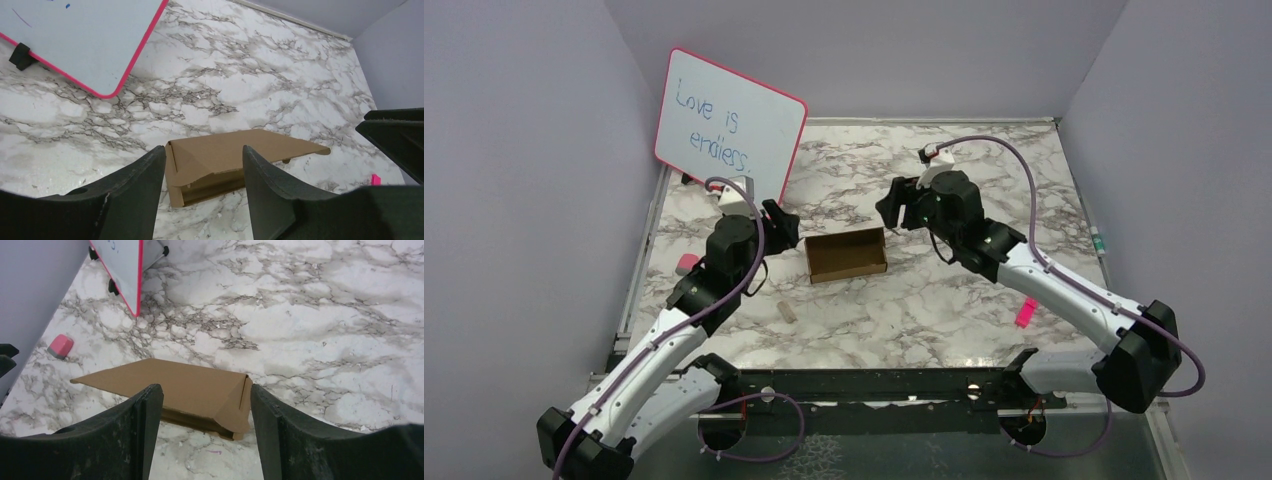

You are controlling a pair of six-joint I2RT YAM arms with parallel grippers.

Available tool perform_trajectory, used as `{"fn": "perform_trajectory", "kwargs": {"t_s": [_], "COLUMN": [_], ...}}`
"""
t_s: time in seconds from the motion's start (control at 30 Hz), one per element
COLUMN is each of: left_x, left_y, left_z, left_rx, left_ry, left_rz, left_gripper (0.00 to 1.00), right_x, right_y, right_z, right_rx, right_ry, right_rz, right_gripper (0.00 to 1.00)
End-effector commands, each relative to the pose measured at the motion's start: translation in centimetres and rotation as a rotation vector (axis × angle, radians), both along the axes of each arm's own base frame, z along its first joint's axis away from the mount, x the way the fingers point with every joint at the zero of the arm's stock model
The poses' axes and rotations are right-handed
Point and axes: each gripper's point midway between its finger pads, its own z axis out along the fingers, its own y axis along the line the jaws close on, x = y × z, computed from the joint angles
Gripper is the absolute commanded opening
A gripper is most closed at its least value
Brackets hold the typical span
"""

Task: Fold the paper box

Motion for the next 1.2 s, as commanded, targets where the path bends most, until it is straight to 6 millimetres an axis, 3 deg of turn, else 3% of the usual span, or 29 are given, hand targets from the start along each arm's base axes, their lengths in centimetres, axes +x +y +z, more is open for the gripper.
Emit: {"fn": "perform_trajectory", "kwargs": {"t_s": [0.0, 0.17, 0.3, 0.67, 0.87, 1.17], "left_x": [2.2, 4.2, 4.6, 1.1, -0.5, -1.3], "left_y": [-0.1, -1.2, -1.8, -2.5, -2.6, -2.7], "left_z": [0.7, -1.8, -4.3, -9.6, -11.0, -13.1], "left_rx": [0.076, 0.133, 0.161, 0.126, 0.078, 0.052], "left_ry": [-0.024, 0.024, 0.076, 0.201, 0.234, 0.267], "left_rz": [0.034, 0.026, 0.001, -0.106, -0.126, -0.134], "left_gripper": [0.56, 0.52, 0.49, 0.44, 0.44, 0.44], "right_x": [2.2, 3.3, 3.3, 0.3, -1.0, -1.9], "right_y": [0.3, 0.8, 1.2, 1.5, 0.8, 0.0], "right_z": [0.6, -1.1, -3.3, -8.8, -10.7, -13.7], "right_rx": [-0.034, -0.069, -0.112, -0.136, -0.136, -0.129], "right_ry": [-0.051, -0.037, 0.009, 0.162, 0.197, 0.215], "right_rz": [-0.038, -0.040, -0.013, 0.079, 0.081, 0.069], "right_gripper": [0.68, 0.66, 0.65, 0.62, 0.61, 0.60]}}
